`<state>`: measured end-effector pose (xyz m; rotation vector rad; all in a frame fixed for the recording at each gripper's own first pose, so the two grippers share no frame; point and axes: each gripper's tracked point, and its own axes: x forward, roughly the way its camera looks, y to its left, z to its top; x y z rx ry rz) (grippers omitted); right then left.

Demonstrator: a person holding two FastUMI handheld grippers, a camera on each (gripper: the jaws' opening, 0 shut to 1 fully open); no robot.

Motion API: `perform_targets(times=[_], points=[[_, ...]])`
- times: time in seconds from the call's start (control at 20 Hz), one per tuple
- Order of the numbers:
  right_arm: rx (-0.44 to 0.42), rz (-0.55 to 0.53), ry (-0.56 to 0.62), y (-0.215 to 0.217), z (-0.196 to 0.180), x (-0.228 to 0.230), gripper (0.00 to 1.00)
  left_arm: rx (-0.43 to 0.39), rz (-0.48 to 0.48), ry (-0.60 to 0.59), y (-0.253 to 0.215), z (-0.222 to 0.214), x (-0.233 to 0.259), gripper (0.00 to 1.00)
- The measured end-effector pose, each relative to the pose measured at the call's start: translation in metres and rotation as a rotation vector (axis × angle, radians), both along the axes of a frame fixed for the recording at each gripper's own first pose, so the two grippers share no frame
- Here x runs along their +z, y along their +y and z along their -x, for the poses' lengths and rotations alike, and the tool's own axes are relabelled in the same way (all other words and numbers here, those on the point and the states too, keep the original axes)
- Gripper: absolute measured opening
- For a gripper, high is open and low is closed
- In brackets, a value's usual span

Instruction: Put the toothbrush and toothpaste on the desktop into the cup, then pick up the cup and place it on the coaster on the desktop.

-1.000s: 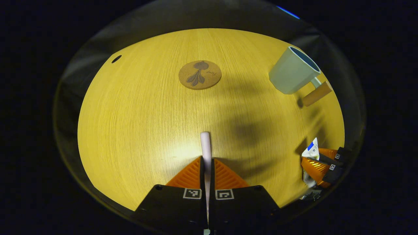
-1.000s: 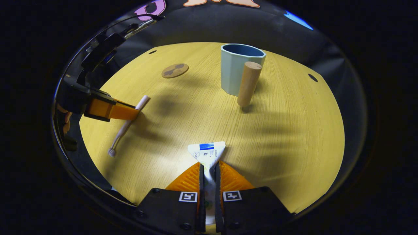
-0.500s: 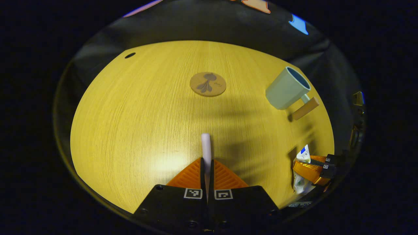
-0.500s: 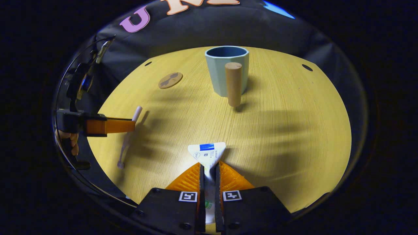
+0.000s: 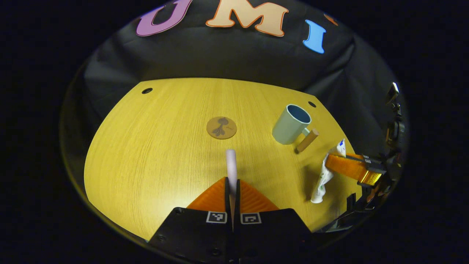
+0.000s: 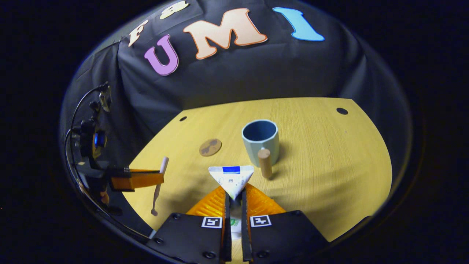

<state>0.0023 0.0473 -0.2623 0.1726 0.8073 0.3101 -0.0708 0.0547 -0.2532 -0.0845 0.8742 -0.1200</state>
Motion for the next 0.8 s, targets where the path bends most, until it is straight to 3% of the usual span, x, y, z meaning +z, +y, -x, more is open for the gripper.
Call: perform_targets(times=[0.15, 0.55, 0.8], points=[[0.001, -0.032, -0.051, 0.004, -0.032, 0.022, 0.13, 0.006, 0.025, -0.045, 0.005, 0.007, 0.035, 0.00], [-0.087, -0.049, -0.213, -0.005, -0.152, 0.052, 0.13, 0.054, 0.032, -0.076, -0.002, 0.008, 0.049, 0.00], [-0.145, -0.024, -0.234, -0.013, -0.192, 0.031, 0.13, 0.084, 0.015, -0.098, 0.002, 0.014, 0.063, 0.00]])
